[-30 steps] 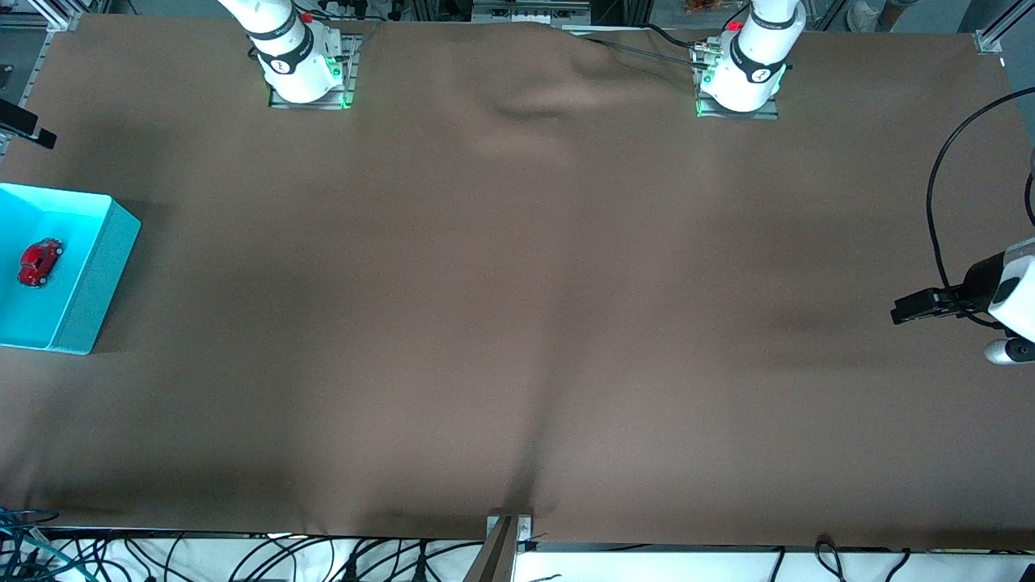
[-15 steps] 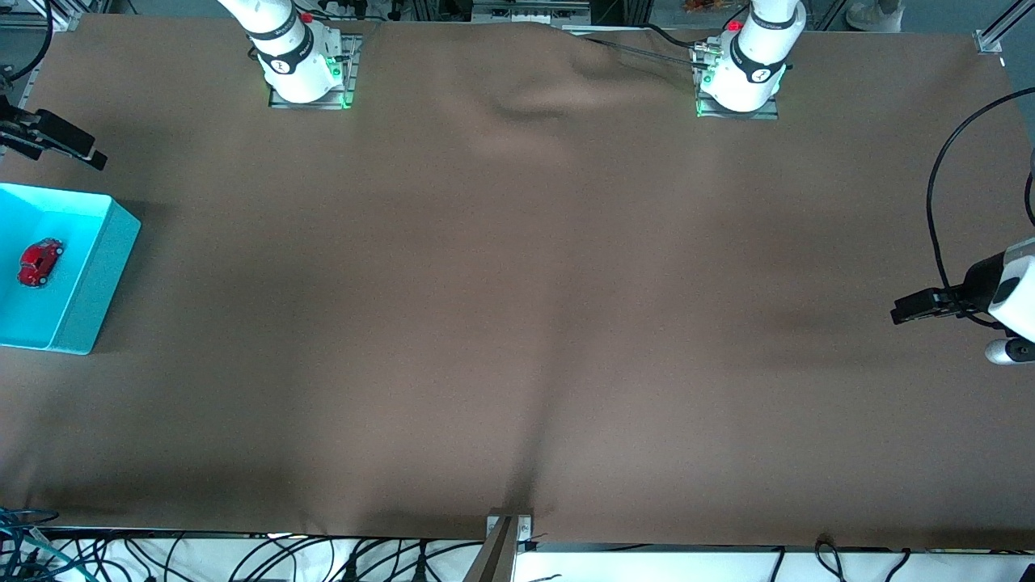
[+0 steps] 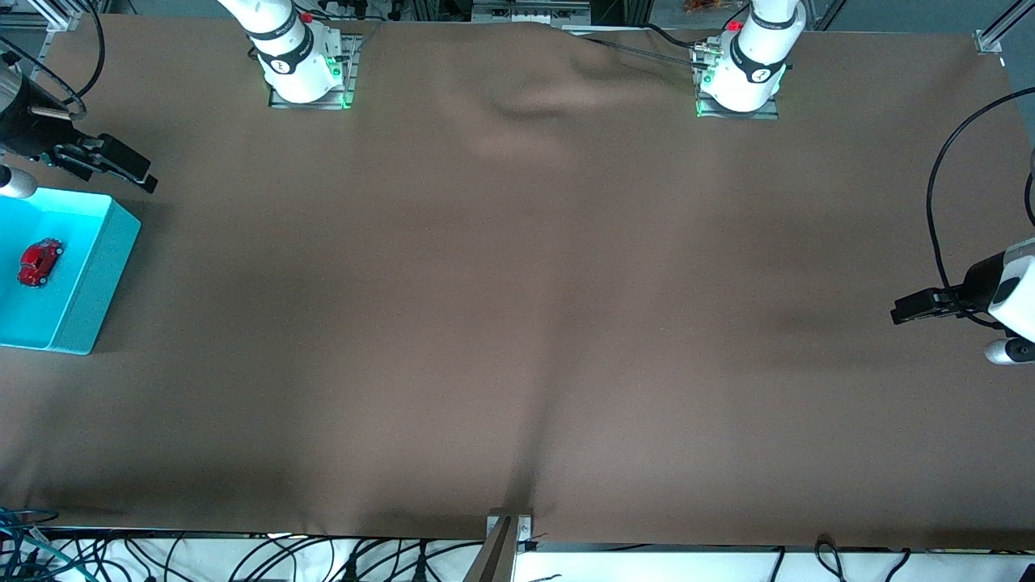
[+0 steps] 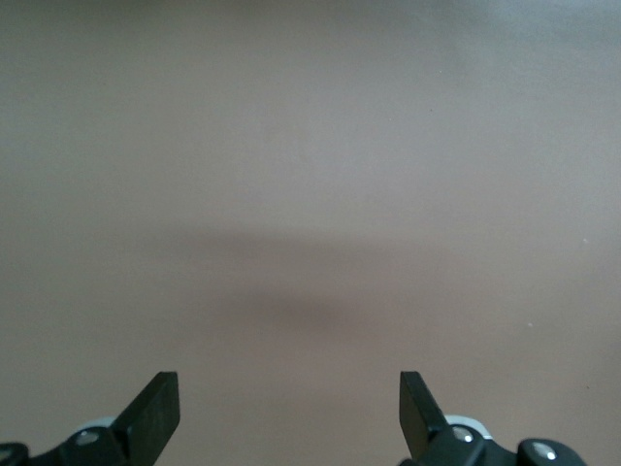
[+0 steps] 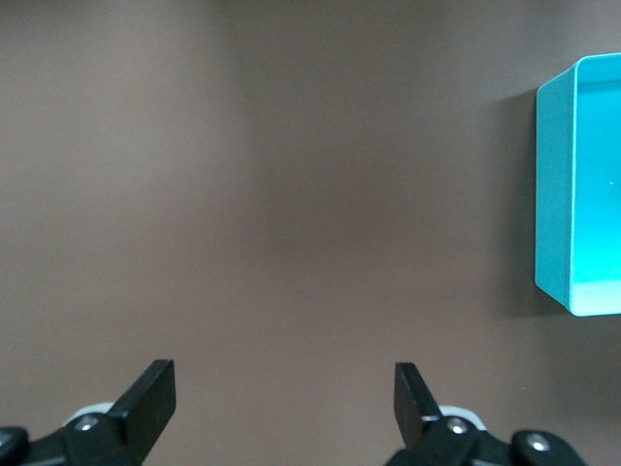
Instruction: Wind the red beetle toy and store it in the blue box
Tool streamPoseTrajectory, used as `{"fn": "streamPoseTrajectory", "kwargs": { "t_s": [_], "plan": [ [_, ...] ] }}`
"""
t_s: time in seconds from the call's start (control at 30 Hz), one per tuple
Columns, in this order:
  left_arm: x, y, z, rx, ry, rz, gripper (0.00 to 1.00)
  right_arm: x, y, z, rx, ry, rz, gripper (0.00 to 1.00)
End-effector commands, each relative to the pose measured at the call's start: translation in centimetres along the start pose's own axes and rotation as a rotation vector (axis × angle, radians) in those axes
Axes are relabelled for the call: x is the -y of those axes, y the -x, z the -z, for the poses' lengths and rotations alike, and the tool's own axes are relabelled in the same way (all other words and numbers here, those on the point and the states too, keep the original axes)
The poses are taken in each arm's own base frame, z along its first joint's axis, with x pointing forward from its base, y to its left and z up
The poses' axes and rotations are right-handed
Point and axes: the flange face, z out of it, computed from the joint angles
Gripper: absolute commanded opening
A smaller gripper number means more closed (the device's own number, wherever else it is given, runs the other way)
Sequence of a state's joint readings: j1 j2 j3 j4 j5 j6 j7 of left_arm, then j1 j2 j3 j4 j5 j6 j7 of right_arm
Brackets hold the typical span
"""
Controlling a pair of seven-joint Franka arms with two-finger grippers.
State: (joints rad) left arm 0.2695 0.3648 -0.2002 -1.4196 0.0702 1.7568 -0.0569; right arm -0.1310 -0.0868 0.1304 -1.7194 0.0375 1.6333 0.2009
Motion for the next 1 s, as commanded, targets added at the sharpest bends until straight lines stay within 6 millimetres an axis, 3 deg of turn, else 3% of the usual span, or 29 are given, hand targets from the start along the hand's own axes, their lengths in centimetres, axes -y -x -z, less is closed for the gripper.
{"fn": "streamPoseTrajectory", "kwargs": {
  "t_s": [0.0,0.5,0.97],
  "plan": [
    [-0.1,-0.3,0.4,-0.008,0.014,-0.002,1.00,-0.4,0.0,0.4,0.013,0.023,0.001,1.00],
    [-0.2,-0.3,0.6,-0.013,0.015,-0.001,1.00,-0.4,0.0,-1.4,0.102,0.014,0.169,1.00],
    [-0.2,-0.3,0.6,-0.013,0.015,-0.003,1.00,-0.2,-0.9,-1.4,0.101,0.013,0.211,1.00]
  ]
}}
